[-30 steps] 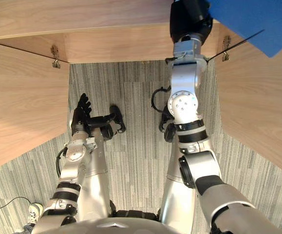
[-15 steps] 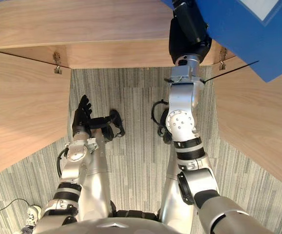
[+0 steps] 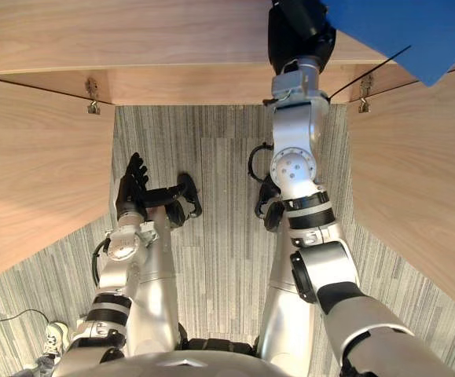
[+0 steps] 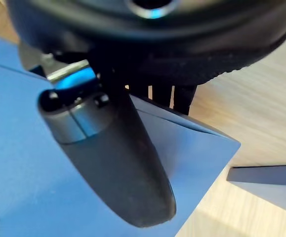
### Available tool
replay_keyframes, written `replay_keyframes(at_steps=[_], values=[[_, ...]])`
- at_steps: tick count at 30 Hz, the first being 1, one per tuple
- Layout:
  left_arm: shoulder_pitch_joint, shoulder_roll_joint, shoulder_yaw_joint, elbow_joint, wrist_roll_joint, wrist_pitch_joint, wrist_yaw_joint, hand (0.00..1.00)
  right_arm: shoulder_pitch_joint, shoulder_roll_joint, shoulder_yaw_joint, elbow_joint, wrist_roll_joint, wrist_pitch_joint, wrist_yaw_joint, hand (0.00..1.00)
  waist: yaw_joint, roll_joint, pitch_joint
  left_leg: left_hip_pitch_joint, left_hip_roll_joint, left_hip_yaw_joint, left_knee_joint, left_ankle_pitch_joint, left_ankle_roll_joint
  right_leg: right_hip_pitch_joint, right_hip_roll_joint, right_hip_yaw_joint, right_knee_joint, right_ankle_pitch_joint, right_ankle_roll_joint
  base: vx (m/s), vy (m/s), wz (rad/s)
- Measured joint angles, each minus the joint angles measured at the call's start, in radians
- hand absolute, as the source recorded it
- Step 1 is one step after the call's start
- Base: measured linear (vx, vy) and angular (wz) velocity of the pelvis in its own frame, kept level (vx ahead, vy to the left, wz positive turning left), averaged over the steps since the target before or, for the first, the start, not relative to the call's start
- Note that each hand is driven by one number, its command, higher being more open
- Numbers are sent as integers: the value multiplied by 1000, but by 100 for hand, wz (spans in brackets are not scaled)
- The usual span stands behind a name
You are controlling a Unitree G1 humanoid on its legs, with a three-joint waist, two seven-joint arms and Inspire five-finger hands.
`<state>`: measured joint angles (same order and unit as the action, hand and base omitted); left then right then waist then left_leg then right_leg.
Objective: Walk over to the cabinet, pick up the folder, carry it to the office cabinet, place the folder inside the office cabinet, then close the office cabinet door
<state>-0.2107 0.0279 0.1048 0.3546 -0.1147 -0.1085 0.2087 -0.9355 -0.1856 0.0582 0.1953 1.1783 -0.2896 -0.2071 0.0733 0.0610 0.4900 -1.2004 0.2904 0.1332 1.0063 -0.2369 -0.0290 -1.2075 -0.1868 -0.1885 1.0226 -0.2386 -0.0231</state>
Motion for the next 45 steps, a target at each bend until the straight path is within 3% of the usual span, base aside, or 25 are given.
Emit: replay_keyframes(at_steps=[16, 17, 28, 45], values=[[0, 1, -5, 4, -52, -36, -13, 100, -225, -98, -38, 226, 13, 8, -7, 0, 7, 0, 0, -40, -10, -13, -3, 17, 1, -32, -13, -15, 8, 0, -1, -21, 71, 4], [0, 1, -5, 4, -53, -36, -13, 100, -236, -100, -38, 236, 17, 8, -12, 100, 7, 0, 0, -41, -11, -14, -5, 19, 1, -32, -14, -16, 7, 0, -1, -24, 61, 5], [-3, 0, -21, 4, -55, -39, -10, 100, -361, -135, -35, 351, 39, 28, -45, 100, 9, 0, 0, -43, -28, -24, -50, 49, -5, -31, -26, -36, -10, 0, -2, -26, 54, 7], [-9, 2, -23, 25, -72, -43, 1, 100, -388, -174, 43, 391, 0, 53, -45, 100, 3, 0, -3, -34, -30, -31, -72, 70, -12, -20, -24, -47, -23, 9, -16, -36, 47, 1]])
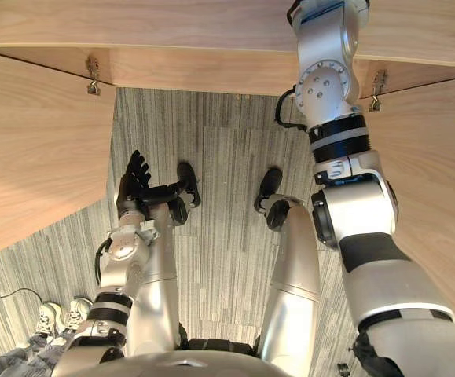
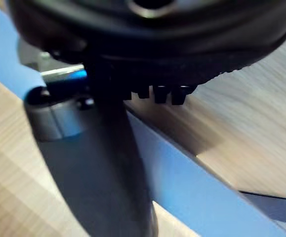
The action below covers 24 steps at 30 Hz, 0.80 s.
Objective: Walk over to the cabinet, pick up the folder, carry it to the office cabinet, place the folder inside the office cabinet, then close the office cabinet door
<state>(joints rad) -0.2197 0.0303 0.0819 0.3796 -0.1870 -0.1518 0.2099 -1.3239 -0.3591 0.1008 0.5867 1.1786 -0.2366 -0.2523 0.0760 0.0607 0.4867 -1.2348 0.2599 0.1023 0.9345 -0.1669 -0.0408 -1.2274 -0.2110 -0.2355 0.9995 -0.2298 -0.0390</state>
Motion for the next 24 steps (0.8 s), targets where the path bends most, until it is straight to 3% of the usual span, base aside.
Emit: replay_keyframes(at_steps=[6, 12, 24], values=[[-2, 1, 0, 12, 0, 1, 0, 100, 27, 0, -3, -39, -1, -3, 0, 100, -3, 0, 0, 12, 1, 1, -6, 0, 0, 13, 3, -1, -10, 3, -3, -23, 55, -1], [-2, 1, 0, 16, 1, 10, 0, 100, 183, 1, -35, -219, -12, -5, 0, 100, -3, -1, 0, 26, 2, 5, -20, 1, 0, 24, 7, -1, -22, 3, -3, -16, 53, -1], [7, 3, 4, 16, 16, 13, -4, 100, 308, -57, -40, -335, -158, 1, 16, 100, -15, -3, 0, 62, 22, 25, -60, 6, -4, 53, 34, 4, -79, 27, -5, -8, 61, -7]])
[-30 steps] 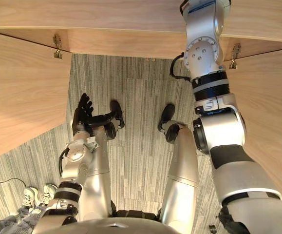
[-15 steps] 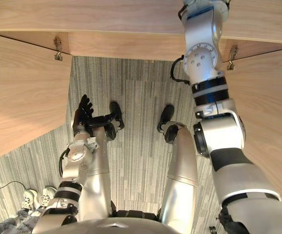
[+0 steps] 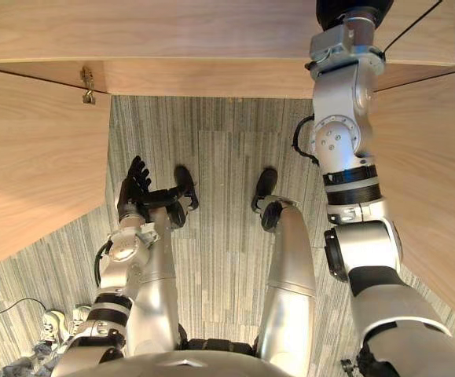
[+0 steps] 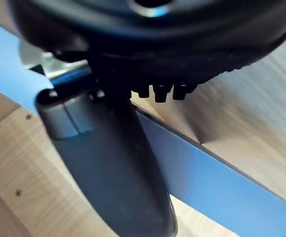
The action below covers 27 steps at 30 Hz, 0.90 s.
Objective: Walk over to the cabinet, pick up the folder, carry it to the office cabinet, place the folder inside the office cabinet, then close the office cabinet door
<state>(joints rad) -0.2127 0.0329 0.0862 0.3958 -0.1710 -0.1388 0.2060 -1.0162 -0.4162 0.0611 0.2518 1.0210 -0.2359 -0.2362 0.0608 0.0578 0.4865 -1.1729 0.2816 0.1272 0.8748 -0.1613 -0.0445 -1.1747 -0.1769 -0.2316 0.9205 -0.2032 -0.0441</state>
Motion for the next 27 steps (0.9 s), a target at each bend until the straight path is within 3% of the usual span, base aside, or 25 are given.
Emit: replay_keyframes(at_steps=[27], values=[[-1, -3, 1, 43, 6, 19, 5, 100, -40, 10, 39, 84, 159, 26, 4, 100, -17, -15, 1, 52, 3, 20, -75, 29, 3, 47, 19, -1, -85, 41, 2, 3, 57, -2]])
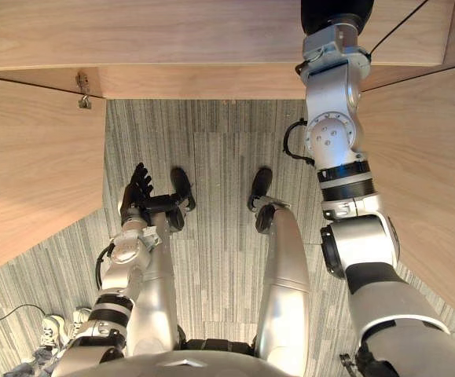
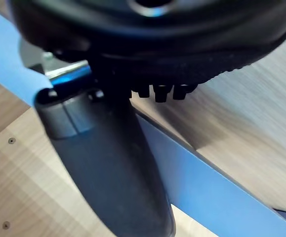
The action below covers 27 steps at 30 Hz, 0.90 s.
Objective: Walk over to the cabinet, pick up the folder, carry it to the office cabinet, place the folder inside the office cabinet, then close the office cabinet door
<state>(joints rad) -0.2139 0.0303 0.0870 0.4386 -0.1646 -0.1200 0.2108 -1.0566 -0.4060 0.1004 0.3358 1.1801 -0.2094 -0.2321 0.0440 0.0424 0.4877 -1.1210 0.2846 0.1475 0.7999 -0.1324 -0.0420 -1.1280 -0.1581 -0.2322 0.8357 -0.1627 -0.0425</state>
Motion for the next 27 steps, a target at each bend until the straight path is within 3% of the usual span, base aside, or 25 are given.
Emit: replay_keyframes(at_steps=[11, 20, 27], values=[[0, 8, 8, 7, 0, -3, -1, 100, 0, -74, 39, 15, -15, 32, 25, 100, -4, -28, 3, 22, -1, 5, -21, 6, 2, 22, 4, -1, -26, 8, 3, 14, 56, -1], [0, 13, 8, 8, 0, -11, -2, 100, 0, -121, 39, 12, -120, 39, 38, 100, -4, -37, 6, 25, -1, 7, -26, 8, 2, 23, 4, 0, -27, 8, 3, 18, 57, 0], [0, 13, 8, 9, 1, -11, -6, 100, 7, -135, 37, 7, -119, 39, 54, 100, -3, -37, 6, 25, -1, 7, -26, 8, 2, 23, 4, 0, -27, 8, 3, 16, 57, 0]])
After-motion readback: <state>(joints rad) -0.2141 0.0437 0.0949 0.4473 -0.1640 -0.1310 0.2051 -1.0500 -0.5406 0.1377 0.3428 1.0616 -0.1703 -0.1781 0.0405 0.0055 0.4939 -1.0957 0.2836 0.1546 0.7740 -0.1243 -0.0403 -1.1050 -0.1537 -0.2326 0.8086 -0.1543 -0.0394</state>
